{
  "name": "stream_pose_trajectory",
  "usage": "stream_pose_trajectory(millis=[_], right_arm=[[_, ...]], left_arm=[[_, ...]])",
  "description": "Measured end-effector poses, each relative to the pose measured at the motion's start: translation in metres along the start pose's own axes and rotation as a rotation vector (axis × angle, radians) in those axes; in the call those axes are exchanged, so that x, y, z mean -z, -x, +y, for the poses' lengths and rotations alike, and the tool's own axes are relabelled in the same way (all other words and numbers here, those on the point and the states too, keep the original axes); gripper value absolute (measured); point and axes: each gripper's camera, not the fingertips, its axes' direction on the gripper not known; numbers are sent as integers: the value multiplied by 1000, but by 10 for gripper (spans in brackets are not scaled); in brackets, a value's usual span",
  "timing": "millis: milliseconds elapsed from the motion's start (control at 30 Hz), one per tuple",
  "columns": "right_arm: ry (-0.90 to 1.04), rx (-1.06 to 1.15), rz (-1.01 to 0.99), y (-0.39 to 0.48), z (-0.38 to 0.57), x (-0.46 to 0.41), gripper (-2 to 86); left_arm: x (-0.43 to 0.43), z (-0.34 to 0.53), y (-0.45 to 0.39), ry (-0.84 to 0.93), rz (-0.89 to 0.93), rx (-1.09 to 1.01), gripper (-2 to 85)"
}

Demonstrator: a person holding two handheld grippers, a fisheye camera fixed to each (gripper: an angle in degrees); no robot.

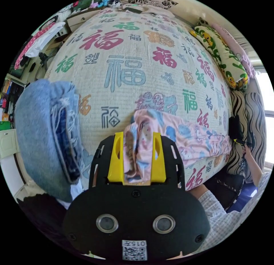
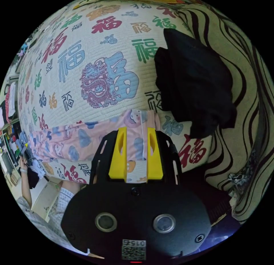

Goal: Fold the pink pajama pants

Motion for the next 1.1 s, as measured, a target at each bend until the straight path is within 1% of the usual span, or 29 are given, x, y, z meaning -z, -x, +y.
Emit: stream_pose_trajectory(millis=[67, 100, 133, 167, 200, 233, 267, 333, 367, 433, 500, 533, 633, 667, 700, 733, 767, 833, 933, 1000, 1067, 1100], right_arm=[[75, -18, -34, -9, -11, -22, 63], [135, -32, -66, -15, -16, -37, 15], [153, -24, -122, -21, -17, -47, 5], [148, -24, -149, -24, -16, -49, 0], [128, -24, -186, -31, -14, -51, -3], [100, 9, -202, -37, -10, -49, -5], [89, 21, -194, -41, -7, -47, -5], [26, 46, -167, -63, 9, -36, -6], [10, 40, -175, -72, 14, -32, -6], [-55, 17, -225, -105, 37, -20, -5], [-68, -1, -306, -129, 54, -17, -2], [-72, 13, -386, -140, 65, -18, 1], [-71, 42, -490, -150, 84, -30, 25], [-67, 41, -504, -150, 86, -34, 46], [-61, 28, -545, -151, 87, -45, 87], [-54, 4, -607, -152, 85, -57, 105], [-49, -16, -642, -153, 83, -64, 114], [-66, -125, -775, -165, 76, -89, 119], [-68, -248, -846, -182, 67, -113, 121], [-59, -287, -821, -189, 61, -121, 117], [-22, -282, -764, -192, 54, -127, 93], [6, -285, -728, -194, 49, -131, 45]], left_arm=[[-15, -18, -2, 34, -17, 3, 132], [-27, -28, -2, 84, -44, 16, 116], [-39, -34, -1, 150, -73, 22, 88], [-42, -36, -2, 176, -91, 11, 74], [-41, -37, -7, 186, -129, -64, 46], [-34, -35, -11, 185, -112, -132, 34], [-29, -33, -12, 181, -117, -151, 28], [2, -14, -16, 104, -104, -230, 18], [11, -7, -16, 87, -93, -234, 16], [43, 25, -15, 22, -44, -235, 12], [65, 55, -12, -28, 5, -208, 11], [79, 77, -13, -77, 68, -215, 10], [100, 139, -21, -120, 172, -271, 9], [101, 151, -22, -114, 185, -279, 9], [100, 176, -23, -84, 205, -277, 9], [97, 200, -22, -45, 230, -262, 8], [95, 211, -21, -26, 240, -249, 8], [84, 252, -10, 36, 255, -159, 8], [67, 291, 5, 91, 249, -69, 8], [56, 306, 12, 125, 239, -45, 8], [46, 315, 17, 146, 237, -25, 8], [40, 319, 19, 154, 244, -19, 8]])
